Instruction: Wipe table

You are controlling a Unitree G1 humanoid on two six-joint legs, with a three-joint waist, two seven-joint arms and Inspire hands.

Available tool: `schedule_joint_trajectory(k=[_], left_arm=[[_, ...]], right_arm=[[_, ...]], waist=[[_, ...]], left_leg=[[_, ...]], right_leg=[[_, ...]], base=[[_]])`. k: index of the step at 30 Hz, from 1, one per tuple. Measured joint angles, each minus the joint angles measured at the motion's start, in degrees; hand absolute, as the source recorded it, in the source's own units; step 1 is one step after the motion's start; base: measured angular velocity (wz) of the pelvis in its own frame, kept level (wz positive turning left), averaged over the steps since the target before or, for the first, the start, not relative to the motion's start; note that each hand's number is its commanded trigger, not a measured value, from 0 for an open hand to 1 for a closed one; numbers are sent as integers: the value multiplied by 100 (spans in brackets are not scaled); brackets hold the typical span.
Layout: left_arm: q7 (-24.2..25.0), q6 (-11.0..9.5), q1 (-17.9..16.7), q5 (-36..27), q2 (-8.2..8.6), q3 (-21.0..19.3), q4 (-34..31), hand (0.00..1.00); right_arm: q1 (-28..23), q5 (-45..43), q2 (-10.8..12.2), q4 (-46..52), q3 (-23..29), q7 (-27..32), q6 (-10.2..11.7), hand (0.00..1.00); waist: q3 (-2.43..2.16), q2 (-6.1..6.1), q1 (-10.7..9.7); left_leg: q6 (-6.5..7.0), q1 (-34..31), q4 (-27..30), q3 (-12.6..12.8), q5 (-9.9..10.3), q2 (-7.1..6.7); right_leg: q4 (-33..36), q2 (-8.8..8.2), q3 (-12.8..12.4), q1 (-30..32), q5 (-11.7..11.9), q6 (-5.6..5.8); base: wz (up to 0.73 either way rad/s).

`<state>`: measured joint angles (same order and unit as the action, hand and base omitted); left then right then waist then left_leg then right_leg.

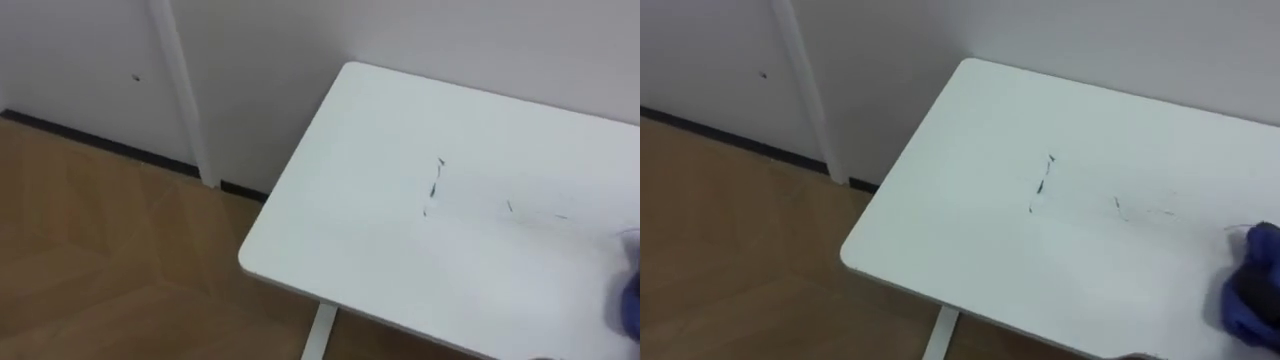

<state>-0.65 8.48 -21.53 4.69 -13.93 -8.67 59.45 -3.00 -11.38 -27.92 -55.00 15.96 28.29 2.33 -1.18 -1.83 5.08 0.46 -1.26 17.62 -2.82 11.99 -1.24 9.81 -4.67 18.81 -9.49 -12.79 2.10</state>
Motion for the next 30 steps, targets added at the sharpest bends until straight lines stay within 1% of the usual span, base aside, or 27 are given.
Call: schedule_joint_trajectory(k=[2,4,5,6,7,8,9,10,13,14,15,16,17,18,19,20,21,23,24,25,27,29,30], left_arm=[[3,49,4,0,24,29,4,0],[15,158,21,3,39,200,-9,0],[17,174,26,2,49,254,-9,0],[24,218,28,7,80,361,-18,0],[32,257,48,5,114,452,-24,0],[42,282,56,0,132,464,-39,0],[71,320,56,-2,153,478,-115,0],[114,329,73,-4,153,479,-178,0],[130,328,41,-8,153,497,-326,0],[130,325,7,-9,153,496,-354,0],[135,326,-85,-9,149,489,-416,0],[141,325,-167,-15,144,461,-433,0],[141,325,-192,-14,144,428,-429,0],[132,318,-243,-6,143,370,-422,0],[129,302,-292,-5,137,293,-417,0],[128,295,-311,-5,127,273,-421,0],[128,280,-332,-3,116,264,-419,0],[134,242,-361,78,108,177,-419,0],[133,225,-375,135,89,129,-420,0],[132,219,-399,169,73,57,-419,0],[123,219,-425,195,41,-53,-415,0],[105,220,-422,219,-14,-95,-405,0],[103,218,-412,218,-31,-106,-430,0]], right_arm=[[146,-77,73,68,-24,68,-157,100],[405,-247,201,200,-128,157,-498,100],[470,-279,228,248,-164,159,-573,100],[556,-391,292,447,-329,148,-759,100],[647,-539,366,655,-573,124,-856,100],[702,-610,404,760,-710,87,-880,100],[832,-742,456,935,-1001,4,-926,100],[930,-838,472,1129,-1211,-133,-965,100],[1069,-1116,474,1337,-1502,-330,-938,100],[1079,-1169,473,1354,-1518,-335,-925,100],[1096,-1256,465,1353,-1511,-335,-884,100],[1074,-1317,429,1273,-1493,-333,-790,100],[1038,-1340,409,1258,-1475,-331,-736,100],[939,-1340,390,1183,-1460,-308,-616,100],[876,-1341,390,1046,-1457,-241,-462,100],[834,-1337,390,998,-1450,-199,-401,100],[730,-1330,390,933,-1381,-153,-326,100],[579,-1328,369,741,-1135,-144,-198,100],[486,-1332,316,620,-965,-140,-150,100],[397,-1334,256,549,-807,-130,-129,100],[237,-1341,155,445,-677,-66,-90,100],[73,-1341,91,398,-586,-47,-90,100],[-23,-1338,84,390,-562,-42,-92,100]], waist=[[4,15,35],[10,46,27],[13,56,44],[12,101,130],[21,147,180],[20,159,186],[32,173,204],[54,177,233],[99,218,333],[99,223,344],[101,195,323],[114,186,298],[114,168,298],[119,123,282],[114,63,216],[103,49,168],[85,5,117],[79,-56,115],[72,-71,124],[70,-75,124],[59,-84,123],[56,-86,103],[52,-83,85]], left_leg=[[0,3,10,107,1,43],[-1,29,4,131,2,59],[-1,59,-9,146,2,63],[-6,114,-48,169,5,75],[-10,131,-70,144,9,81],[-13,126,-94,144,5,81],[-24,111,-130,150,-11,86],[-27,99,-152,156,-28,86],[-30,152,-239,154,-49,70],[-28,160,-235,145,-50,62],[-27,161,-238,128,-50,47],[-27,163,-245,117,-49,35],[-27,168,-254,108,-49,31],[-27,196,-303,89,-49,25],[-26,204,-307,81,-49,10],[-26,214,-302,81,-49,-7],[-20,235,-297,83,-45,-27],[17,290,-275,86,-16,-44],[36,300,-268,86,0,-45],[50,297,-265,88,8,-51],[62,319,-293,95,15,-66],[68,371,-291,68,18,-74],[73,385,-282,53,24,-74]], right_leg=[[-4,26,-102,40,27,-10],[-11,48,-185,53,63,-16],[-6,51,-220,52,65,-17],[-3,67,-329,64,73,-29],[4,83,-389,94,83,-42],[19,84,-413,131,86,-47],[70,87,-452,206,94,-60],[113,82,-456,260,83,-75],[96,76,-467,244,77,-74],[94,70,-461,240,73,-68],[95,58,-441,217,50,-54],[86,50,-432,198,38,-45],[81,48,-433,192,35,-41],[71,41,-404,169,31,-34],[6,29,-298,93,28,-30],[-40,19,-257,31,20,-19],[-46,-4,-156,-42,-1,2],[-53,-25,-115,-155,-15,25],[-17,-35,-111,-167,-14,26],[-4,-46,-103,-170,-10,33],[-4,-64,-77,-189,-6,40],[-9,-72,35,-261,6,61],[-7,-74,140,-314,10,68]], base=[[-30],[-19],[-30],[-42],[-41],[-28],[-12],[-7],[1],[8],[15],[15],[13],[19],[28],[43],[38],[34],[23],[9],[-2],[2],[6]])
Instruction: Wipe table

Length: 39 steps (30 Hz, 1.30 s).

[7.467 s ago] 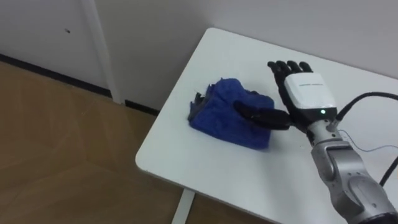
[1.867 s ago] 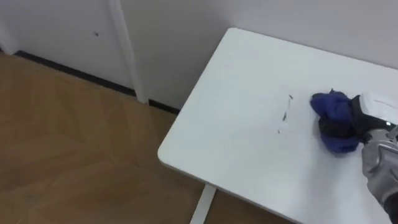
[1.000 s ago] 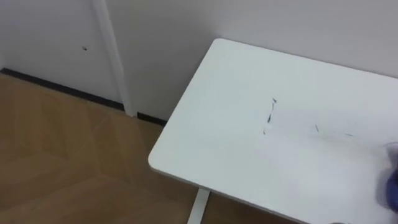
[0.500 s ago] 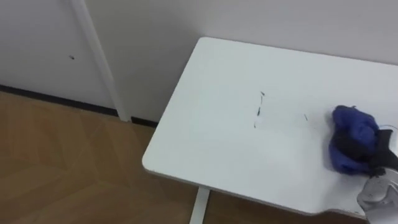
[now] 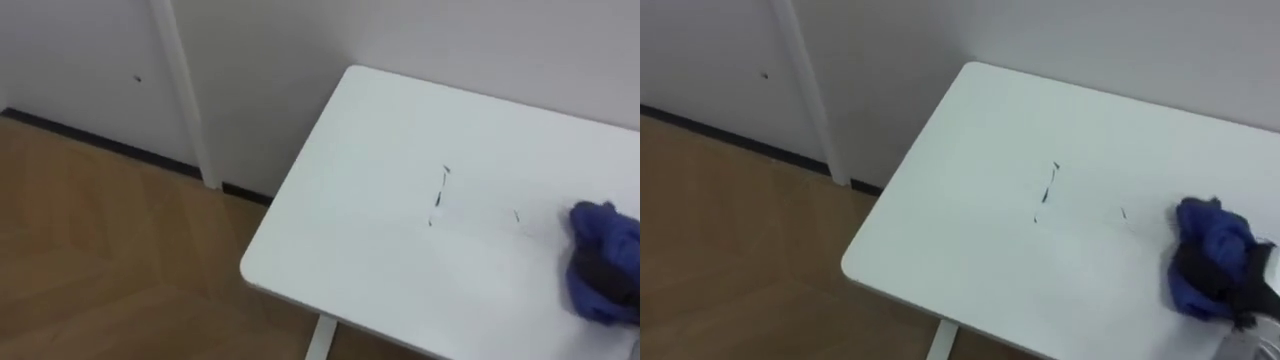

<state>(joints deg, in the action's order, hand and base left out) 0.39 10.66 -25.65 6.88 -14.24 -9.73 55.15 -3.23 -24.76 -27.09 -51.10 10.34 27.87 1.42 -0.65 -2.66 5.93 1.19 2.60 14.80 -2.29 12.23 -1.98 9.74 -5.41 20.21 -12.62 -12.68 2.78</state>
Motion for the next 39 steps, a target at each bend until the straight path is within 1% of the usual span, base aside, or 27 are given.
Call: schedule_joint_trajectory(k=[1,4,6,7,8,9,10,11,13,16,17,18,20,21,22,24,25,26,28,29,30,31,33,36,37,38,39], left_arm=[[4,-5,21,2,2,11,-6,0],[19,-9,99,23,22,93,-4,0],[19,-11,264,169,47,193,5,0],[19,-20,341,183,67,268,6,0],[21,-20,376,199,76,322,10,0],[31,-17,425,217,97,430,10,0],[35,-9,458,217,122,492,20,0],[40,3,483,217,125,549,21,0],[117,9,550,217,150,614,1,0],[143,22,509,173,159,658,-9,0],[139,24,466,155,154,658,-12,0],[137,29,342,141,142,657,-21,0],[136,39,134,110,136,628,-36,0],[134,42,71,123,134,573,19,0],[134,39,27,144,134,476,48,0],[135,-6,35,180,135,286,46,0],[133,-90,35,226,135,165,45,0],[133,-121,29,240,133,102,44,0],[107,-146,14,280,114,-208,50,0],[93,-145,14,280,110,-272,51,0],[56,-145,20,282,89,-340,50,0],[8,-147,35,283,72,-362,47,0],[3,-144,57,274,78,-340,33,0],[0,-146,198,277,149,-210,21,0],[0,-153,285,282,180,-93,23,0],[9,-159,321,283,194,-26,23,0],[27,-158,381,284,219,96,24,0]], right_arm=[[-25,-4,-5,11,-2,3,-9,100],[6,-108,54,134,-23,-35,-120,100],[92,-401,230,477,-47,-39,-419,100],[183,-452,285,577,-124,-56,-601,100],[222,-507,300,672,-193,-104,-709,100],[333,-703,348,880,-397,-258,-892,100],[510,-819,411,1048,-711,-405,-1005,100],[610,-908,457,1140,-860,-497,-1041,100],[999,-1137,572,1323,-1397,-785,-1038,100],[1240,-1277,612,1397,-1600,-981,-1011,100],[1238,-1275,611,1403,-1601,-979,-990,100],[1201,-1245,606,1397,-1586,-937,-943,100],[1061,-1142,534,1309,-1573,-784,-749,100],[914,-1124,468,1213,-1528,-619,-554,100],[765,-1124,464,1052,-1380,-430,-306,100],[532,-1040,469,886,-1025,-250,-96,100],[419,-1003,458,772,-770,-196,4,100],[369,-1002,447,709,-656,-159,52,100],[159,-832,328,491,-288,-64,125,100],[122,-790,295,413,-204,-37,128,100],[19,-712,200,263,-100,25,129,100],[-70,-700,130,136,6,35,127,100],[-93,-631,58,24,4,25,80,100],[40,-645,96,21,-45,-19,-78,100],[193,-656,104,75,-104,-75,-217,100],[264,-656,111,114,-168,-107,-287,100],[363,-673,139,208,-265,-175,-437,100]], waist=[[-5,7,-40],[-24,53,-55],[-22,97,55],[-24,124,106],[-21,139,124],[-15,168,199],[12,157,278],[13,202,304],[43,192,345],[91,183,460],[79,201,461],[77,172,452],[57,126,391],[52,91,346],[48,48,202],[44,2,59],[37,-5,64],[37,-9,64],[13,-39,67],[5,-45,63],[-23,-58,45],[-36,-65,36],[-63,-58,40],[-62,-2,80],[-53,18,151],[-45,42,202],[-43,78,238]], left_leg=[[2,5,35,-3,12,2],[-4,8,86,27,31,19],[-22,9,93,56,20,49],[-32,3,90,66,14,70],[-38,-4,85,74,10,81],[-53,-9,56,144,-2,117],[-58,-34,50,204,-5,141],[-60,-50,54,201,-7,148],[-76,-152,52,191,-48,162],[-69,-221,45,164,-62,141],[-65,-226,35,138,-82,127],[-54,-211,-18,102,-100,99],[-51,-186,-23,31,-104,66],[-50,-183,-17,17,-104,47],[-48,-185,7,8,-104,20],[-25,-182,41,15,-95,18],[-15,-166,42,9,-87,23],[-14,-152,36,-7,-87,23],[1,-139,43,-32,-77,0],[2,-139,49,-38,-75,-9],[3,-135,58,-86,-75,-55],[4,-103,54,-107,-74,-60],[8,-83,52,-101,-69,-56],[7,-83,95,-57,-70,-30],[3,-89,104,12,-73,35],[-5,-91,101,50,-72,44],[-30,-105,93,96,-78,54]], right_leg=[[5,0,50,-25,0,0],[-1,14,29,-40,0,1],[-2,33,15,2,3,-4],[18,48,10,48,20,-34],[34,55,-9,78,26,-43],[110,72,-119,183,31,-55],[158,99,-215,267,42,-106],[181,118,-269,306,52,-124],[197,146,-321,466,70,-170],[183,136,-335,564,37,-161],[174,128,-312,553,34,-156],[145,117,-290,516,30,-149],[88,100,-233,473,21,-133],[85,81,-145,425,8,-113],[48,60,-17,306,-3,-95],[-4,44,33,151,-6,-85],[-8,35,40,126,-10,-79],[-5,31,44,110,-10,-77],[-4,16,141,51,-22,-54],[-5,13,174,41,-21,-52],[-4,6,246,14,-23,-47],[3,-1,299,-35,-25,-43],[-2,1,301,-57,-26,-40],[1,20,171,-73,-26,-41],[9,28,137,-44,-27,-43],[10,38,110,-14,-27,-47],[29,63,58,48,-15,-75]], base=[[4],[-10],[-26],[-32],[-38],[-53],[-58],[-47],[-13],[6],[24],[26],[27],[54],[73],[78],[47],[21],[7],[6],[13],[12],[-6],[-16],[-26],[-37],[-35]])
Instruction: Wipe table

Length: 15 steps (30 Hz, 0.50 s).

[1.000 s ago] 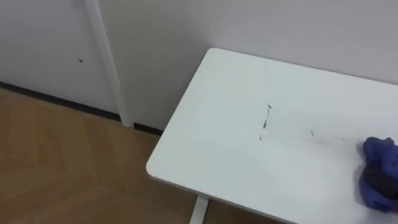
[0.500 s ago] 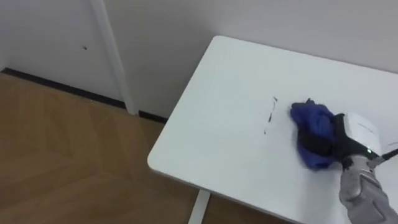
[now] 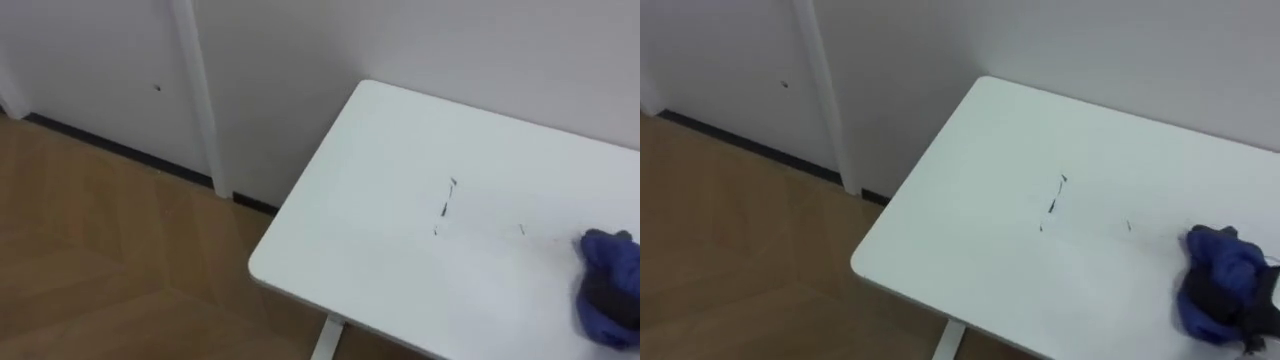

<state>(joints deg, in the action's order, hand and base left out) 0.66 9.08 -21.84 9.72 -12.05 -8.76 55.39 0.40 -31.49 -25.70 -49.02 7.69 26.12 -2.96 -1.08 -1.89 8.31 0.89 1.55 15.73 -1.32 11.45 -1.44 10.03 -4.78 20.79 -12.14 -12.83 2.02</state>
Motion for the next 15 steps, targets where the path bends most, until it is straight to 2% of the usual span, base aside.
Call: schedule_joint_trajectory(k=[2,3,5,7,9,11,13,15], left_arm=[[0,9,21,-9,6,168,6,0],[1,35,24,-15,16,240,12,0],[6,66,25,-8,17,273,7,0],[60,70,-7,-7,17,321,-23,0],[123,94,-128,-17,20,335,-27,0],[118,118,-205,-18,17,314,-26,0],[111,115,-253,-18,3,296,-21,0],[116,62,-252,-17,3,216,-7,0]], right_arm=[[101,-17,91,266,-167,-139,-238,100],[162,-116,145,463,-335,-232,-360,100],[343,-404,252,602,-550,-313,-409,100],[470,-503,291,736,-638,-362,-413,100],[477,-452,291,815,-643,-425,-408,100],[403,-423,257,863,-638,-404,-310,100],[237,-425,191,774,-635,-242,-7,100],[168,-416,188,685,-571,-139,172,100]], waist=[[44,-12,41],[50,13,163],[53,75,197],[113,86,187],[121,88,158],[121,90,103],[123,79,11],[115,56,-96]], left_leg=[[-12,-6,7,64,-4,49],[-39,-24,17,184,8,105],[-82,-111,48,246,-1,178],[-130,-127,16,247,-38,202],[-135,-84,-31,294,-52,202],[-136,-86,-40,294,-52,193],[-135,-83,-53,291,-52,164],[-127,-71,-53,281,-48,129]], right_leg=[[84,30,-103,94,-24,-52],[97,76,-269,210,-27,-97],[86,142,-350,330,-12,-143],[123,167,-386,411,-10,-182],[143,168,-466,427,-29,-196],[142,163,-470,444,-40,-197],[143,133,-467,424,-55,-180],[49,124,-466,339,-63,-166]], base=[[-42],[-58],[-37],[0],[-9],[-4],[9],[21]])
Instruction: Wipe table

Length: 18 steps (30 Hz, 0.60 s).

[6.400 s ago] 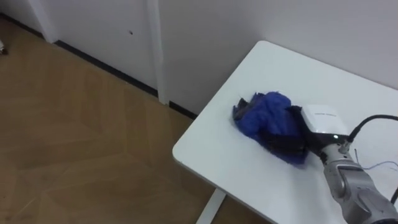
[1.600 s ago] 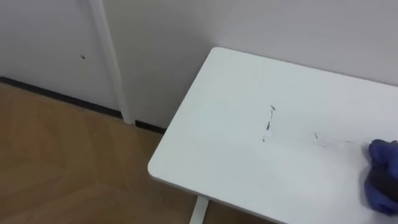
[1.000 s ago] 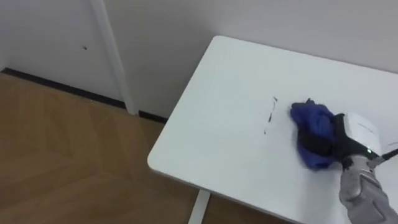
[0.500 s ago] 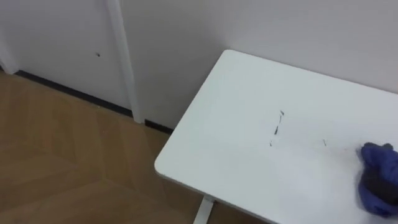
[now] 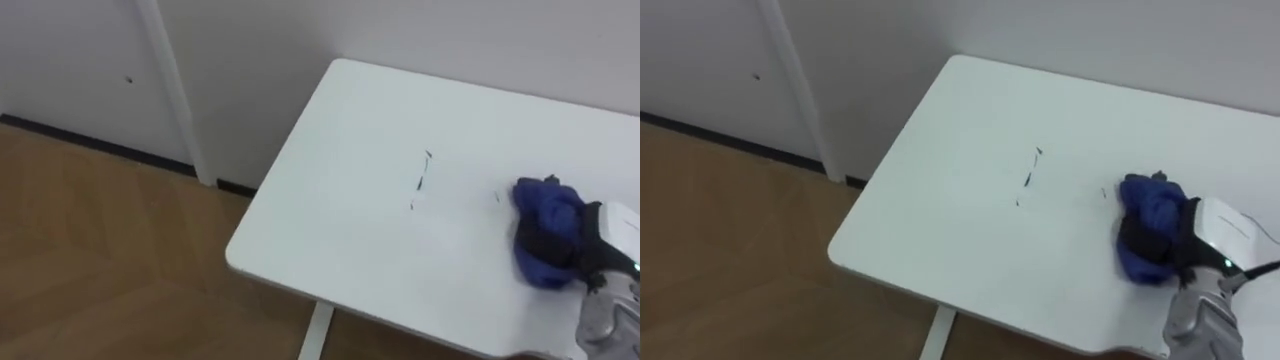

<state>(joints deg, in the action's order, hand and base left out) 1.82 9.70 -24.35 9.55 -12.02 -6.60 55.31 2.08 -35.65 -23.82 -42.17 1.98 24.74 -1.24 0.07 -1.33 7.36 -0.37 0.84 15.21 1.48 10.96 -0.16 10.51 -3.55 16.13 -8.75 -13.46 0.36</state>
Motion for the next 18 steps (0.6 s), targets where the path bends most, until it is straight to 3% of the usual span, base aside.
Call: schedule_joint_trajectory(k=[1,3,4,9,11,13,15,16,18], left_arm=[[0,-30,0,0,-10,-37,0,0],[-5,-58,-23,18,-53,-235,1,0],[-3,-57,-28,64,-82,-289,2,0],[-4,-51,46,241,-81,-447,30,0],[-12,-52,120,234,-78,-376,27,0],[-54,-61,281,233,-44,-177,122,0],[-95,-73,462,224,15,-32,319,0],[-96,-80,584,214,35,16,461,0],[-114,-106,826,153,-11,38,676,0]], right_arm=[[-34,25,0,-36,42,14,55,100],[-288,103,-3,-163,298,87,254,100],[-421,114,-11,-233,413,178,321,100],[-662,117,-98,-372,604,242,276,100],[-617,162,-63,-325,528,179,122,100],[-312,151,20,-244,365,134,-234,100],[71,79,166,-232,223,38,-504,100],[386,18,277,-191,-92,-88,-649,100],[808,-124,452,-88,-573,-296,-712,100]], waist=[[-5,-13,-28],[-78,-96,-80],[-87,-118,-80],[-112,-176,-73],[-118,-156,-21],[-107,-52,140],[-73,97,379],[-37,165,466],[-8,191,532]], left_leg=[[4,30,-10,-4,2,-13],[44,94,-47,-20,16,-67],[66,152,-49,-18,30,-92],[151,269,37,8,121,-161],[167,290,65,73,159,-144],[166,299,166,236,262,-49],[151,226,334,347,384,75],[147,144,487,364,469,160],[155,-36,647,375,529,220]], right_leg=[[-17,-7,0,-39,-5,9],[-78,-58,109,-164,-32,56],[-97,-79,122,-250,-42,73],[-75,-156,122,-414,-80,156],[-46,-161,74,-418,-77,165],[144,-143,-39,-314,-76,167],[434,-130,-4,-72,-75,164],[635,-159,78,106,-58,134],[899,-197,129,414,-77,81]], base=[[26],[30],[23],[4],[-20],[-49],[-103],[-119],[-79]])
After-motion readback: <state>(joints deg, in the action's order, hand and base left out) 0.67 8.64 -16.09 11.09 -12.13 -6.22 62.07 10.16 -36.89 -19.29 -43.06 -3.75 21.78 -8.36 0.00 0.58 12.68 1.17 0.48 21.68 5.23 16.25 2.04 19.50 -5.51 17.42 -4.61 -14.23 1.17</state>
